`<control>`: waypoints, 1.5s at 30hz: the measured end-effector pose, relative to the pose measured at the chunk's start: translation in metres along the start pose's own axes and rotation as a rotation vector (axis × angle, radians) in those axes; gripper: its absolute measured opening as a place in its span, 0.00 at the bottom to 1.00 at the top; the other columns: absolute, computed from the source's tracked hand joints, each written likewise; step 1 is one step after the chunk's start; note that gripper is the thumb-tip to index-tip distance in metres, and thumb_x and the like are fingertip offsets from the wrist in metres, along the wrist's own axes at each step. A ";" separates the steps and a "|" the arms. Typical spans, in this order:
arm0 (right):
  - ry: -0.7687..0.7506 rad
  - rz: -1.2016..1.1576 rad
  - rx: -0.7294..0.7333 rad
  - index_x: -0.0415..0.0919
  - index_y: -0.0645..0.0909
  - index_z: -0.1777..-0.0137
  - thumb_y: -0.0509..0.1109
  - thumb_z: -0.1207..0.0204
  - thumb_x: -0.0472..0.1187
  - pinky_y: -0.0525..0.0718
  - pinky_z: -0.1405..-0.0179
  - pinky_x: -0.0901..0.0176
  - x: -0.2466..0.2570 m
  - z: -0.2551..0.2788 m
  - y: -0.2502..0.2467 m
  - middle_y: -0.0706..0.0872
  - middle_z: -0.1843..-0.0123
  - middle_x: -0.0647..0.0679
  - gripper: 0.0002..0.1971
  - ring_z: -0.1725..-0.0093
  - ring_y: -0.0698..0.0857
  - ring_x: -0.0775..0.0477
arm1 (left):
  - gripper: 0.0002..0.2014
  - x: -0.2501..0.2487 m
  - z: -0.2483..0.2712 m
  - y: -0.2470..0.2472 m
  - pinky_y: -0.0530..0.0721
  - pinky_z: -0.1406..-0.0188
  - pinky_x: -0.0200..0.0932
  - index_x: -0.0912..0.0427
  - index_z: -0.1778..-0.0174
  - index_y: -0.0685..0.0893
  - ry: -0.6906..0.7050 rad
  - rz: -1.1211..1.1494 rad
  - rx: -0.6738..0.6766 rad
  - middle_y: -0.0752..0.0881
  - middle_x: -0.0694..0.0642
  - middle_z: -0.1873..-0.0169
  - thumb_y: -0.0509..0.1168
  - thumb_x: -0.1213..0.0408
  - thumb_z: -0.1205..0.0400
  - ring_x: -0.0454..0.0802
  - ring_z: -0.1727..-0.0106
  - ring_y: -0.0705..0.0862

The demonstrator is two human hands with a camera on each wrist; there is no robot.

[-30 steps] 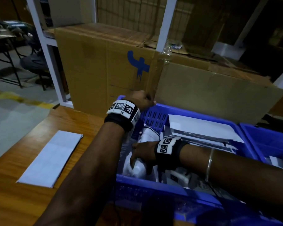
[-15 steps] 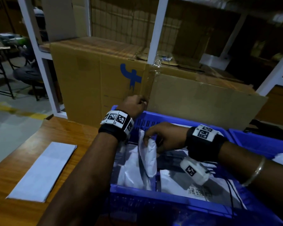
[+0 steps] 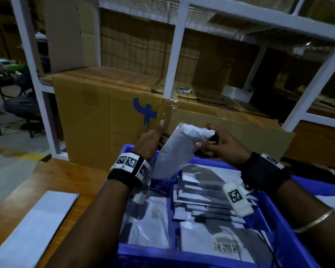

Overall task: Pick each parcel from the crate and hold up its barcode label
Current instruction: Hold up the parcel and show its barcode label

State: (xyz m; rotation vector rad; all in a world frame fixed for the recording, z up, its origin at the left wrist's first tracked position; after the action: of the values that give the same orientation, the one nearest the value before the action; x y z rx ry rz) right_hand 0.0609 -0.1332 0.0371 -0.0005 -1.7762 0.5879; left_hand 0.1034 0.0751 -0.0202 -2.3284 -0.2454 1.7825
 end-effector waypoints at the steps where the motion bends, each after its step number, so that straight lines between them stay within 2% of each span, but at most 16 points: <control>1: 0.026 -0.071 -0.059 0.23 0.73 0.41 0.71 0.22 0.30 0.90 0.58 0.56 -0.002 -0.002 -0.005 0.84 0.54 0.31 0.15 0.58 0.87 0.38 | 0.45 0.000 -0.001 0.001 0.83 0.52 0.46 0.63 0.57 0.89 -0.002 0.003 0.033 0.90 0.61 0.60 0.45 0.23 0.25 0.55 0.58 0.87; 3: 0.070 -0.175 -0.158 0.26 0.77 0.37 0.70 0.21 0.34 0.89 0.60 0.58 -0.007 -0.004 -0.013 0.88 0.57 0.36 0.15 0.61 0.89 0.43 | 0.39 -0.003 -0.001 0.002 0.80 0.49 0.49 0.64 0.57 0.88 0.051 -0.031 0.090 0.89 0.64 0.56 0.56 0.27 0.26 0.56 0.55 0.85; 5: 0.097 -0.258 -0.219 0.32 0.79 0.38 0.68 0.19 0.36 0.89 0.64 0.61 -0.013 -0.005 -0.018 0.89 0.60 0.41 0.12 0.64 0.90 0.46 | 0.27 -0.005 0.000 0.004 0.79 0.55 0.44 0.56 0.52 0.89 0.128 -0.154 0.137 0.90 0.56 0.56 0.69 0.35 0.31 0.47 0.55 0.85; 8: 0.133 -0.293 -0.240 0.37 0.79 0.42 0.68 0.19 0.36 0.89 0.65 0.61 -0.023 -0.003 -0.018 0.89 0.60 0.40 0.08 0.65 0.90 0.46 | 0.30 -0.002 0.001 0.006 0.80 0.58 0.41 0.50 0.47 0.89 0.170 -0.311 0.158 0.90 0.46 0.56 0.73 0.36 0.40 0.45 0.53 0.87; 12: 0.166 -0.251 -0.303 0.37 0.77 0.40 0.73 0.22 0.39 0.90 0.56 0.48 -0.041 0.000 -0.023 0.89 0.48 0.36 0.14 0.58 0.90 0.38 | 0.24 0.003 -0.002 0.007 0.74 0.61 0.38 0.52 0.47 0.89 0.175 -0.389 0.113 0.88 0.47 0.57 0.78 0.44 0.35 0.47 0.54 0.86; 16: 0.180 -0.338 -0.347 0.43 0.73 0.40 0.71 0.20 0.37 0.89 0.60 0.51 -0.050 0.001 -0.023 0.86 0.47 0.43 0.13 0.58 0.86 0.36 | 0.26 -0.002 -0.001 0.006 0.78 0.64 0.42 0.51 0.48 0.89 0.244 -0.396 0.028 0.90 0.48 0.58 0.72 0.39 0.37 0.46 0.57 0.86; 19: 0.177 -0.409 -0.342 0.44 0.72 0.39 0.67 0.17 0.44 0.82 0.76 0.57 -0.054 0.000 -0.023 0.77 0.61 0.44 0.11 0.72 0.79 0.46 | 0.26 -0.006 0.002 0.005 0.85 0.57 0.48 0.47 0.44 0.89 0.308 -0.392 0.018 0.91 0.47 0.55 0.69 0.40 0.36 0.46 0.53 0.88; 21: 0.199 -0.485 -0.364 0.47 0.75 0.45 0.63 0.16 0.52 0.81 0.77 0.58 -0.056 0.000 -0.026 0.75 0.66 0.45 0.10 0.73 0.76 0.47 | 0.23 -0.008 0.003 0.007 0.85 0.58 0.51 0.45 0.45 0.88 0.396 -0.443 0.029 0.91 0.47 0.56 0.67 0.44 0.34 0.48 0.53 0.88; 25: 0.269 -0.586 -0.330 0.43 0.79 0.31 0.58 0.18 0.63 0.87 0.65 0.52 -0.064 0.002 -0.025 0.84 0.53 0.37 0.28 0.59 0.84 0.39 | 0.23 -0.013 0.005 0.014 0.84 0.60 0.52 0.39 0.39 0.85 0.568 -0.661 -0.018 0.89 0.50 0.54 0.63 0.43 0.30 0.57 0.55 0.83; 27: 0.290 -0.577 -0.317 0.42 0.80 0.32 0.58 0.18 0.64 0.87 0.59 0.50 -0.069 0.002 -0.023 0.88 0.44 0.38 0.28 0.49 0.88 0.38 | 0.22 -0.015 0.008 0.020 0.83 0.63 0.51 0.42 0.37 0.85 0.660 -0.766 -0.034 0.88 0.51 0.51 0.66 0.49 0.29 0.59 0.55 0.82; 30: 0.270 -0.575 -0.364 0.41 0.78 0.37 0.64 0.19 0.56 0.88 0.60 0.51 -0.078 -0.001 -0.023 0.88 0.42 0.41 0.20 0.48 0.88 0.41 | 0.28 -0.012 0.010 0.028 0.82 0.63 0.55 0.42 0.34 0.84 0.710 -0.846 0.022 0.86 0.51 0.48 0.75 0.57 0.33 0.59 0.52 0.82; 33: 0.206 -0.541 -0.388 0.46 0.74 0.44 0.69 0.19 0.40 0.86 0.64 0.53 -0.083 -0.002 -0.029 0.85 0.51 0.45 0.08 0.57 0.85 0.46 | 0.24 -0.013 0.012 0.027 0.81 0.59 0.53 0.39 0.37 0.85 0.671 -0.813 0.025 0.86 0.46 0.47 0.73 0.44 0.31 0.55 0.48 0.82; 36: 0.150 -0.539 -0.352 0.47 0.74 0.40 0.68 0.20 0.31 0.84 0.71 0.57 -0.085 0.003 -0.037 0.88 0.54 0.47 0.14 0.64 0.86 0.48 | 0.27 -0.012 0.009 0.012 0.77 0.52 0.46 0.44 0.42 0.89 0.577 -0.602 0.027 0.87 0.47 0.47 0.62 0.31 0.26 0.50 0.47 0.82; 39: 0.090 -0.561 -0.301 0.45 0.75 0.37 0.66 0.22 0.26 0.86 0.65 0.53 -0.086 0.008 -0.043 0.89 0.51 0.40 0.18 0.58 0.87 0.41 | 0.31 0.001 -0.003 -0.002 0.79 0.45 0.50 0.52 0.41 0.87 0.377 -0.490 -0.084 0.85 0.53 0.47 0.58 0.31 0.25 0.53 0.44 0.82; 41: 0.042 -0.563 -0.286 0.42 0.73 0.36 0.65 0.23 0.22 0.87 0.64 0.54 -0.085 0.009 -0.044 0.89 0.52 0.39 0.21 0.58 0.88 0.42 | 0.35 0.014 -0.008 -0.006 0.79 0.39 0.54 0.56 0.33 0.81 0.196 -0.460 -0.140 0.82 0.56 0.38 0.58 0.33 0.26 0.55 0.38 0.80; 45: 0.005 -0.520 -0.280 0.42 0.73 0.37 0.64 0.25 0.19 0.81 0.68 0.56 -0.086 0.012 -0.048 0.82 0.63 0.35 0.22 0.66 0.80 0.40 | 0.31 0.029 -0.009 -0.009 0.82 0.39 0.58 0.57 0.25 0.73 -0.069 -0.194 -0.197 0.84 0.57 0.36 0.65 0.43 0.21 0.57 0.38 0.83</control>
State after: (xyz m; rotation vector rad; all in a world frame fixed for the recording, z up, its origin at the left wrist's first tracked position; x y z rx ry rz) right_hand 0.0899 -0.2055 -0.0249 0.2593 -1.7480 -0.0355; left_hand 0.1198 0.0908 -0.0428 -2.2789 -0.6625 1.8160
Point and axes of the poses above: each hand's wrist, its own z-axis away from the middle knuckle, its own y-axis out of the palm, x = y × z, the point moved 5 cm from there along -z, towards the middle knuckle
